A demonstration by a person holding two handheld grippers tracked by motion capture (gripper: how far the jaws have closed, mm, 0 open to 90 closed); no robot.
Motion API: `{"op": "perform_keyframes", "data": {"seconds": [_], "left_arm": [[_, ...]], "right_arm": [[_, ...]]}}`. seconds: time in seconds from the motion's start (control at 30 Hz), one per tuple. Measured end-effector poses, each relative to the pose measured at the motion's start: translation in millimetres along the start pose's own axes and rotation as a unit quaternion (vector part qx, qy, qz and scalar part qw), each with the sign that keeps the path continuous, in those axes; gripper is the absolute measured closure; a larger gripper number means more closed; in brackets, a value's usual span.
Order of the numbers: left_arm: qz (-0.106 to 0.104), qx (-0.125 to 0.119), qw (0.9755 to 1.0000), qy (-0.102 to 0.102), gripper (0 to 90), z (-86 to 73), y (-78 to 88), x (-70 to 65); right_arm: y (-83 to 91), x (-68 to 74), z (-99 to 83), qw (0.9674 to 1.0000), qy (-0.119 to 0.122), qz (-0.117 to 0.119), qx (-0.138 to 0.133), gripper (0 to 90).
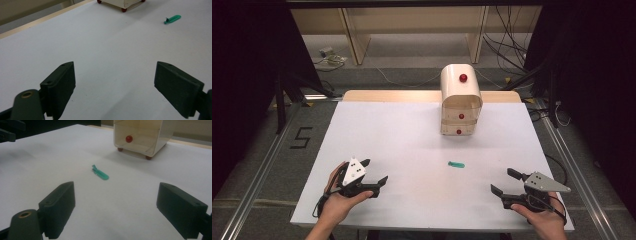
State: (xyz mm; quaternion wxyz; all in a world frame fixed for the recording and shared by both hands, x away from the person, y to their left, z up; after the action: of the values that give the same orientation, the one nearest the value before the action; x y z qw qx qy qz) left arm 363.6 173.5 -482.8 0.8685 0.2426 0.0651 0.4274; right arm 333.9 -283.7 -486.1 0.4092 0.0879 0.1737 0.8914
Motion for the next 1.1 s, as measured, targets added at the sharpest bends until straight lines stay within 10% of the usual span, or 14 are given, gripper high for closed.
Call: {"op": "perform_keyframes", "data": {"seconds": [1.1], "left_arm": [[0.007, -0.005, 0.9999, 0.012, 17.1, -0.6, -0.6, 1.7]], "right_arm": [[-32.3, 8.9, 34.9, 0.9991, 0.004, -0.034, -0.024, 19.4]]}}
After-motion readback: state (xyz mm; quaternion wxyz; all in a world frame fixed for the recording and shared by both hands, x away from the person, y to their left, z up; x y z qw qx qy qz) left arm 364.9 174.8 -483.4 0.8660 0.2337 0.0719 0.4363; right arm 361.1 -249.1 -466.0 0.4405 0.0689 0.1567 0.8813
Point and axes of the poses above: each handheld gripper's, and its own axes: y roughly backward along the jaws, z roughly out of its top, x roughly to its left, the point moved 4 cm from there along -y, roughly forward along the jaws, and after that the axes turned 1 degree about y, right-handed, at the moved point
